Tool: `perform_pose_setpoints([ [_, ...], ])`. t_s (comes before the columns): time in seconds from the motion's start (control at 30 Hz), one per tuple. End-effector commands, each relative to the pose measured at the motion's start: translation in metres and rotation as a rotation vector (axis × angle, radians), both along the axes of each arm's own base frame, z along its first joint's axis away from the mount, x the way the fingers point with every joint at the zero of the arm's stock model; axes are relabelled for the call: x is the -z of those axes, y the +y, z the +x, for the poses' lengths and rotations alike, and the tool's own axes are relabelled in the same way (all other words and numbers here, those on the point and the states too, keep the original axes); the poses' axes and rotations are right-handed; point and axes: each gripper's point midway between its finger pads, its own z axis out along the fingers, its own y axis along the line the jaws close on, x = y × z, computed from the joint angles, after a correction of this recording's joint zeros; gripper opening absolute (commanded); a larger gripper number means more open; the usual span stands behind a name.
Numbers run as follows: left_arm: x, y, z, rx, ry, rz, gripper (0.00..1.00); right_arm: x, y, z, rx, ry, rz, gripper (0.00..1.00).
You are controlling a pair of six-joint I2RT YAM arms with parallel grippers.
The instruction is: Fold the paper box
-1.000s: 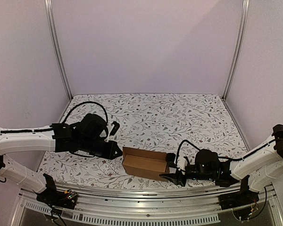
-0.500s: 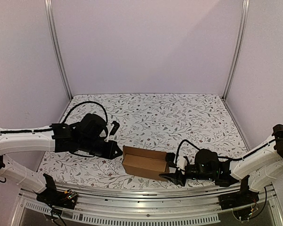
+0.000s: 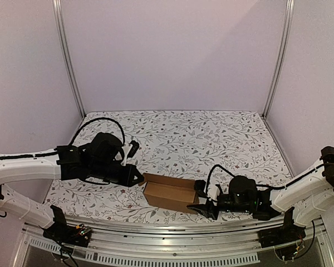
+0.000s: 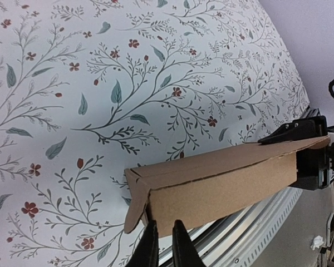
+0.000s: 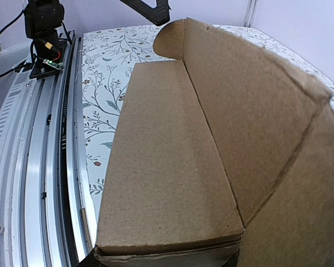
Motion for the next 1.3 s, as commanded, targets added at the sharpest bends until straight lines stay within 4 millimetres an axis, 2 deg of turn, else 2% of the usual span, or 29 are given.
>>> perform_pose_setpoints([
  [0.0,0.006,0.007,0.003,-0.017,-0.014,0.039,0.14,0.005,0.002,-0.003,-0.004,0.010,-0.022,0.25],
  [0.2,-0.002,0.020,0.010,-0.044,-0.062,0.110,0.22,0.005,0.002,-0.002,-0.002,0.011,-0.021,0.26],
  [0.37,-0.003,0.026,0.011,-0.050,-0.080,0.134,0.23,0.004,0.004,-0.003,-0.005,0.011,-0.021,0.26],
  [0.67,0.008,0.012,0.010,-0.015,-0.051,0.124,0.22,0.004,0.004,-0.003,-0.006,0.013,-0.023,0.26],
  [1.27,0.010,0.000,0.012,0.008,-0.056,0.114,0.10,0.006,0.004,0.000,0.016,0.001,-0.035,0.26],
])
